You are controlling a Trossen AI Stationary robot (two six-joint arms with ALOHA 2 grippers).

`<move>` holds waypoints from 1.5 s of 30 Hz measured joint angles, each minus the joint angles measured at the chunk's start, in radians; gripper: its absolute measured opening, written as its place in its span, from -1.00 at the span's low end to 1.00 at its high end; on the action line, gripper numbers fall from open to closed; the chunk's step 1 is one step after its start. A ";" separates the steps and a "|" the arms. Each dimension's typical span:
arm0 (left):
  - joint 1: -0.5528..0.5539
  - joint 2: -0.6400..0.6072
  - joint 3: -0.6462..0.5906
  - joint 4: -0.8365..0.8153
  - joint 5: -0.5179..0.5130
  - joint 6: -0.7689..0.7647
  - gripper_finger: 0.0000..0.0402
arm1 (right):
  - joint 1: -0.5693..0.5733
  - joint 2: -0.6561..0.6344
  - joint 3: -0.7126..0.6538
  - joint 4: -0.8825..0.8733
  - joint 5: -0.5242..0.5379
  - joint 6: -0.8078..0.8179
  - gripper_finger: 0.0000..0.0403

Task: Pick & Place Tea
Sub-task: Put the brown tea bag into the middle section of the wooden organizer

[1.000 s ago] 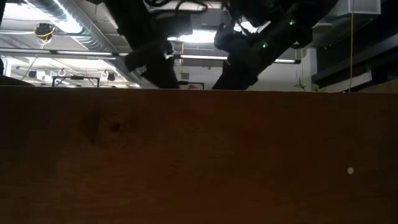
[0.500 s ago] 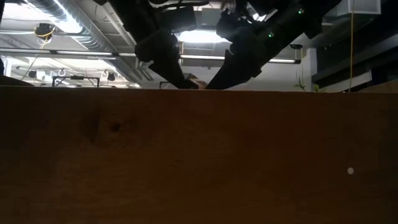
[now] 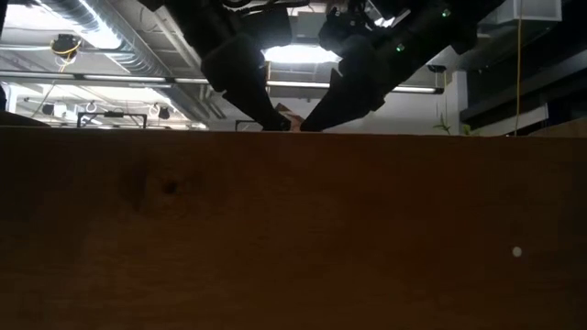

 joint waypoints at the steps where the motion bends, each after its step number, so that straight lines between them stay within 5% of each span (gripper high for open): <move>1: 0.000 0.000 0.000 0.000 0.001 0.000 -0.90 | 0.000 0.000 0.000 0.000 0.000 0.000 -0.97; 11: 0.000 0.000 0.000 -0.024 0.013 -0.019 -0.98 | 0.000 -0.011 -0.001 -0.072 -0.012 -0.022 -0.80; 22: -0.009 -0.032 0.033 -0.089 0.201 -0.130 -0.99 | 0.017 -0.214 -0.001 -0.414 -0.106 0.055 -0.67; 34: -0.073 0.026 0.324 -0.382 0.397 -0.164 -0.99 | 0.080 -0.269 -0.001 -0.546 -0.107 0.164 -0.72; 45: -0.110 0.233 0.598 -0.575 0.627 -0.168 -0.99 | 0.101 -0.269 -0.001 -0.786 -0.101 0.197 -0.72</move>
